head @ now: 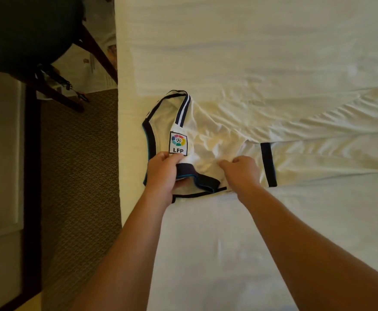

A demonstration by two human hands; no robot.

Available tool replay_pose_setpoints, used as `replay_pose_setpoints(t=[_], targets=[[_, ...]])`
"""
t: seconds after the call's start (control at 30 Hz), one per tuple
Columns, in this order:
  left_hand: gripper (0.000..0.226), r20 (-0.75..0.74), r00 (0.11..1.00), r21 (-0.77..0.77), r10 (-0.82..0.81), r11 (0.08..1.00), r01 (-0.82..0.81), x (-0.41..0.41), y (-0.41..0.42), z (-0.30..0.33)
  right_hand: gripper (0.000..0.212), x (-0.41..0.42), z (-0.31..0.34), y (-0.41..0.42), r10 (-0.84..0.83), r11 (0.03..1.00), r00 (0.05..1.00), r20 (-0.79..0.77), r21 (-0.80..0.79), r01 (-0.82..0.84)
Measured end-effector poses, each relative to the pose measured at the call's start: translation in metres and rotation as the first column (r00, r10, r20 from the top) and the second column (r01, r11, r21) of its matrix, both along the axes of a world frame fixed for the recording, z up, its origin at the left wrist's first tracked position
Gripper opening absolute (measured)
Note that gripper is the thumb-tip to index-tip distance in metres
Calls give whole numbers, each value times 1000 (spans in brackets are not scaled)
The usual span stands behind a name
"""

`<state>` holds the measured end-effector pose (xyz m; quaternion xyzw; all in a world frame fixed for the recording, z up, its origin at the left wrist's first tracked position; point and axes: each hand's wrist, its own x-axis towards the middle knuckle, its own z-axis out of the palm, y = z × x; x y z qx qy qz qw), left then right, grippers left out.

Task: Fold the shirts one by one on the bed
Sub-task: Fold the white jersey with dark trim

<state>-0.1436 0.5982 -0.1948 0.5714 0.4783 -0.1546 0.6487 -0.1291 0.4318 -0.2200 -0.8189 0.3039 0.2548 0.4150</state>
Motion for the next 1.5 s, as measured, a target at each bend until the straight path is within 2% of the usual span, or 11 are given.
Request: replay_pose_setpoints(t=[0.1,0.2,0.33,0.53,0.67,0.93,1.03,1.2,1.3,1.37,1.5], targets=[[12,49,993,-233,109,968,-95,-9,8,13,18,10,15,-3,-174,966,984,21,197,167],[10,-26,999,-150,38,988,-42,-27,13,10,9,7,26,-7,-353,872,934,-59,340,352],[9,-216,914,109,-344,922,373,-53,5,0,16,-8,14,-17,-167,978,986,-25,120,169],[10,-219,874,147,-433,871,468,-66,2,0,21,-8,10,-19,-2,1000,999,46,10,1],[23,-404,596,212,-694,563,799,-52,15,3,24,-5,10,-22,230,938,966,117,-291,-188],[11,-118,813,768,-570,467,438,48,55,0,35,46,12,57,566,819,755,330,-325,-472],[41,-162,737,805,-656,344,483,80,74,-24,47,63,7,85,584,804,758,292,-341,-488],[58,-449,524,818,-724,-96,567,108,95,-42,41,78,-15,102,625,757,724,292,-454,-470],[35,-398,464,835,-791,-103,541,116,100,-50,17,70,-25,106,664,732,629,404,-522,-438],[22,-351,537,869,-767,-54,491,121,99,-52,19,63,-26,109,722,689,520,456,-543,-481],[12,-285,715,826,-639,216,521,130,97,-53,34,64,-22,105,843,520,427,327,-294,-802]])
